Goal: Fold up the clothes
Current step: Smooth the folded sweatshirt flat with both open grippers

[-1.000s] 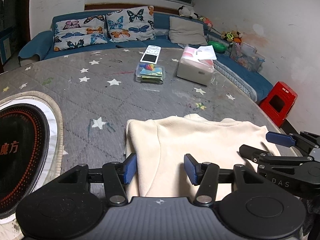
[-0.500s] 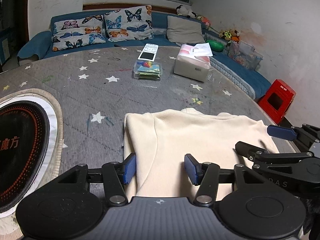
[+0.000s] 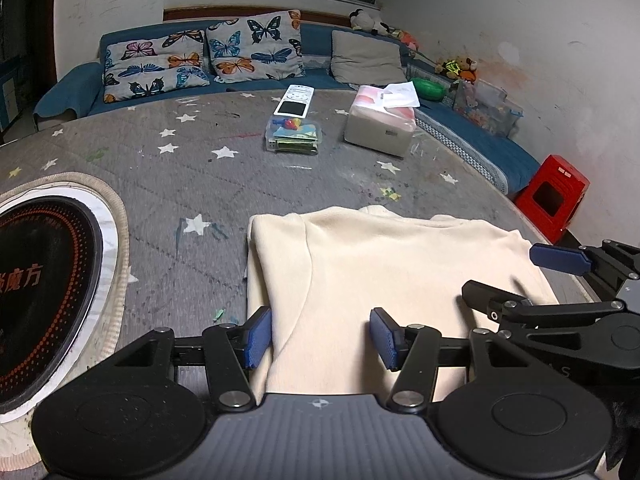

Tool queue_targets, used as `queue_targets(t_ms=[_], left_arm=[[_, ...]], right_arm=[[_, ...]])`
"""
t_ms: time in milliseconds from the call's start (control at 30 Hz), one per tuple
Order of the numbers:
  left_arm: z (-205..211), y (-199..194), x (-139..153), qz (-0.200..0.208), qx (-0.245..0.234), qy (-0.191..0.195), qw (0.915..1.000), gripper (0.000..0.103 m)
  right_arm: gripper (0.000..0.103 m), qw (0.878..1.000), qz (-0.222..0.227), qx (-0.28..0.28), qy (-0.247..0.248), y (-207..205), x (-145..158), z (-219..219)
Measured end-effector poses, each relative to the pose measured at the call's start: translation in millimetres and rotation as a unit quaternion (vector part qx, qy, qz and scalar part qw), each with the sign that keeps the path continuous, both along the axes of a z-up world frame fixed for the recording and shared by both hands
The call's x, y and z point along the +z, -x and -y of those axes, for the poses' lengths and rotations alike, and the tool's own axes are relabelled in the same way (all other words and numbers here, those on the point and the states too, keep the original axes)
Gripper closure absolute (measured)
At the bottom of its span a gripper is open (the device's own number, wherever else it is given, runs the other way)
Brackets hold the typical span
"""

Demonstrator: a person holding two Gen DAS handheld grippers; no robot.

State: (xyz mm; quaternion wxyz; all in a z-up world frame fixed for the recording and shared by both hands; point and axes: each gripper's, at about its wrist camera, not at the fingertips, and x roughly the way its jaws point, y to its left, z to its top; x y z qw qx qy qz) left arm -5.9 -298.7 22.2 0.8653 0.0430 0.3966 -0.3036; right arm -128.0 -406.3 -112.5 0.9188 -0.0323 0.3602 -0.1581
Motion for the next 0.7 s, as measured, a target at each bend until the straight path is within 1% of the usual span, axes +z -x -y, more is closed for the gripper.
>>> queue_targets(t_ms=[267, 500, 600, 700], left_arm=[[-4.2, 5.0, -3.6, -0.001, -0.003, 0.001, 1.0, 0.046], [-14.2, 13.4, -5.8, 0.003, -0.014, 0.007, 0.9999, 0.045], [-17.7, 19.9, -4.8, 0.015, -0.025, 0.002, 0.9996, 0.045], [-23.4, 27.3, -5.4, 0.033, -0.033, -0.007, 0.9989, 0.042]], right_arm=[[0.026, 1.0, 0.005, 0.0, -0.009, 8.1, -1.3, -3.8], [0.026, 1.0, 0.008, -0.009, -0.029, 30.6, -10.5, -2.1], [0.025, 0.999, 0.01, -0.01, -0.032, 41.2, -10.6, -1.6], [0.025, 0.999, 0.013, -0.006, -0.033, 53.7, -11.3, -1.9]])
